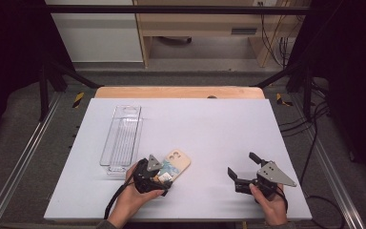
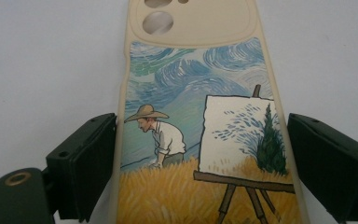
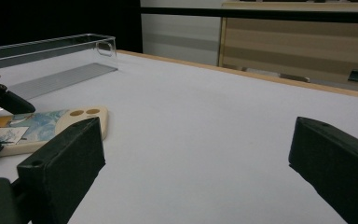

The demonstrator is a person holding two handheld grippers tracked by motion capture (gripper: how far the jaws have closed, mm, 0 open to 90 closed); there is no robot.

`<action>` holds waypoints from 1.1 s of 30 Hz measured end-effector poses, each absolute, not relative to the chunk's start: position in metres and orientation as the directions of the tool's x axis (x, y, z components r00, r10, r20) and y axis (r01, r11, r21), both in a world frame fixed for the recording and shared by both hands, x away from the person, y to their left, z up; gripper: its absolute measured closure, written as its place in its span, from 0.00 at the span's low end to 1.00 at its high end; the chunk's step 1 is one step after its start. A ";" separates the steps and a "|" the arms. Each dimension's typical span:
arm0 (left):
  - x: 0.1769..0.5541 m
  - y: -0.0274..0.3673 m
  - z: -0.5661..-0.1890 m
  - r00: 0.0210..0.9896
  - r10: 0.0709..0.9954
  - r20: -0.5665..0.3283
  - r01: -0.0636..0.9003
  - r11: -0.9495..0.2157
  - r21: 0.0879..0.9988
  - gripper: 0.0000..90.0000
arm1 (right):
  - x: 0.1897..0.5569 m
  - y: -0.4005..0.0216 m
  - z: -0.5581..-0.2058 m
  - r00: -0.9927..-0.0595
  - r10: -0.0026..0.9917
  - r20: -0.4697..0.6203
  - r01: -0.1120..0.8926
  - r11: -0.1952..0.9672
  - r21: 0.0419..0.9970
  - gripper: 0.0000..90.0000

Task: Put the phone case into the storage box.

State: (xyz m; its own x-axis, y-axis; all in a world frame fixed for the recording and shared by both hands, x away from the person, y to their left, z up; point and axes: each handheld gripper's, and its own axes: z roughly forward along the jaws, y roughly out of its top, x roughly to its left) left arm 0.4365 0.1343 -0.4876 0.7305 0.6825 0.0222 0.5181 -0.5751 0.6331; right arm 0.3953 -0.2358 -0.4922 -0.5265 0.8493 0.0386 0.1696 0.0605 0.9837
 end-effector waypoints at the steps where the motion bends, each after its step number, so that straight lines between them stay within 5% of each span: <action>1: 0.437 0.134 -0.487 0.730 0.683 0.023 0.518 -0.576 0.632 0.12 | 0.395 -0.236 -0.492 -0.526 0.850 0.038 0.169 0.061 0.984 0.04; 11: 0.435 0.136 -0.475 0.730 0.682 0.034 0.436 -0.504 0.746 0.13 | 0.396 -0.234 -0.493 -0.527 0.849 0.026 0.172 0.077 0.982 0.04; 19: 0.443 0.136 -0.464 0.731 0.679 0.065 0.281 -0.387 0.878 0.13 | 0.395 -0.232 -0.493 -0.516 0.856 0.039 0.182 0.065 0.981 0.03; 33: 0.439 0.144 -0.440 0.700 0.708 0.092 0.171 -0.291 0.941 0.13 | 0.401 -0.208 -0.477 -0.528 0.845 0.087 0.256 0.060 0.965 0.04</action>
State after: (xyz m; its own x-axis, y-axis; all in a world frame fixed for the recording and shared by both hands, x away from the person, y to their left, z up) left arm 0.4394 0.1440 -0.4400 0.7002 0.7080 0.0921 0.1706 -0.2912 0.9413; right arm 0.4009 -0.2080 -0.4765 -0.5276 0.8450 0.0873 0.2563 0.0604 0.9647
